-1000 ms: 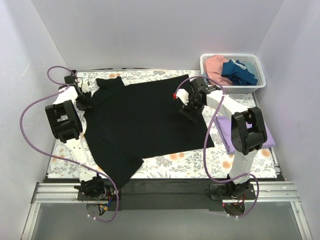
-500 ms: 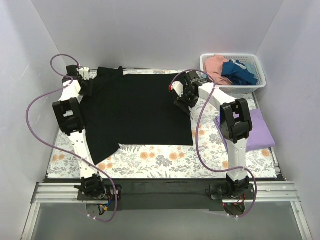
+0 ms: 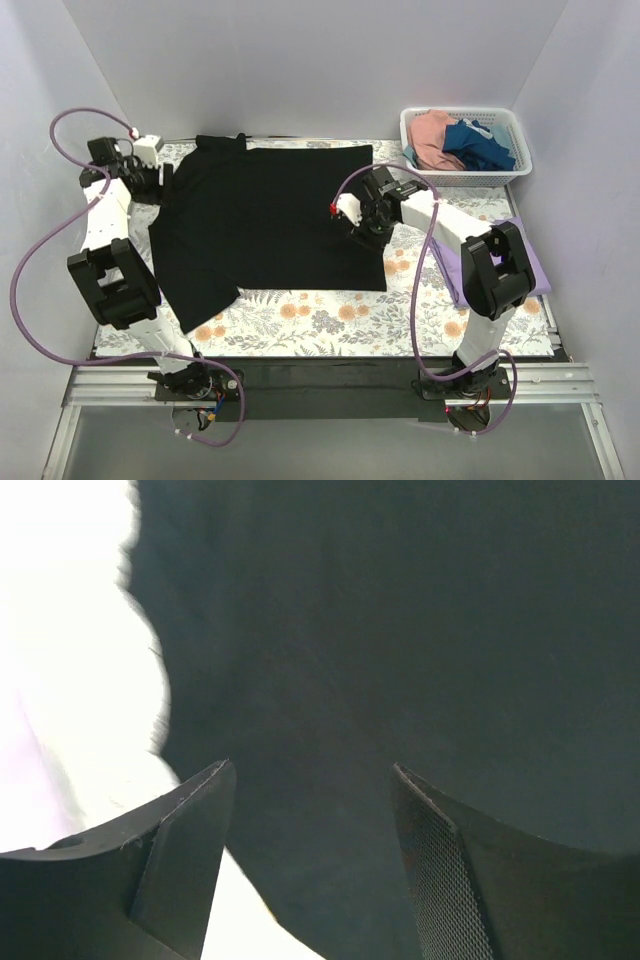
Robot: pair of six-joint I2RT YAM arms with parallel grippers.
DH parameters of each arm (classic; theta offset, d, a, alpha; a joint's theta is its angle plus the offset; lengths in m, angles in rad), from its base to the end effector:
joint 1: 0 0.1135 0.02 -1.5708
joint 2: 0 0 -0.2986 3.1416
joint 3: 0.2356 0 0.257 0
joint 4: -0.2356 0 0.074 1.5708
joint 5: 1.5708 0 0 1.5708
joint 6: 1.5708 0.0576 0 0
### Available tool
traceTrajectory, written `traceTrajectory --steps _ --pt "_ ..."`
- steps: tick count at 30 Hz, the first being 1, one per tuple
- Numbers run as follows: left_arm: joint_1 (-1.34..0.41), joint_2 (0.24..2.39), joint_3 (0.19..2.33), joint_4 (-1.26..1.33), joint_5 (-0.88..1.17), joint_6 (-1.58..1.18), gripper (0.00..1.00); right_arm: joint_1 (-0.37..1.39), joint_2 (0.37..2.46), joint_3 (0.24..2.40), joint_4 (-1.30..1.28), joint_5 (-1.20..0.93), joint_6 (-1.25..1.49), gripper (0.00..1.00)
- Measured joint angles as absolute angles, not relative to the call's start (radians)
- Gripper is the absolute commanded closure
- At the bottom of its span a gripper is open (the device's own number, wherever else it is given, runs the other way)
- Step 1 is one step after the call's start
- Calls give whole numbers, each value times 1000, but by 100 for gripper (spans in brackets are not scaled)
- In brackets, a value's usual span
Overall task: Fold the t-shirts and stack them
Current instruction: Flatten the tshirt out
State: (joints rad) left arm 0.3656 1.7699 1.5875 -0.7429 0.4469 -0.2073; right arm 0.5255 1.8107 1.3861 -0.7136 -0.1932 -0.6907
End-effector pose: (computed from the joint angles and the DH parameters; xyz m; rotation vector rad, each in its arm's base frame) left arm 0.3932 0.1239 0.3193 -0.5083 2.3780 -0.4852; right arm 0.3388 0.2093 0.2368 -1.5825 2.1732 0.2108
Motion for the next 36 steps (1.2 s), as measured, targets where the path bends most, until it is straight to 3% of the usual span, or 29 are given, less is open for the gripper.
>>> traceTrajectory --steps 3,8,12,20,28,36 --pt "362 1749 1457 -752 464 -195 42 527 1834 1338 -713 -197 -690 53" --pt "359 1758 1288 -775 464 -176 48 524 1869 1251 -696 -197 -694 57" --pt "384 1754 1190 -788 462 -138 52 523 1831 1198 -651 -197 -693 56" --pt "487 1644 1155 -960 548 72 46 524 1746 1158 -693 -216 -683 42" --pt "482 1505 1114 -1143 602 335 44 570 1571 1124 -752 -231 -724 45" --pt "482 1403 1005 -1175 590 456 43 625 1620 1008 -716 -186 -765 47"
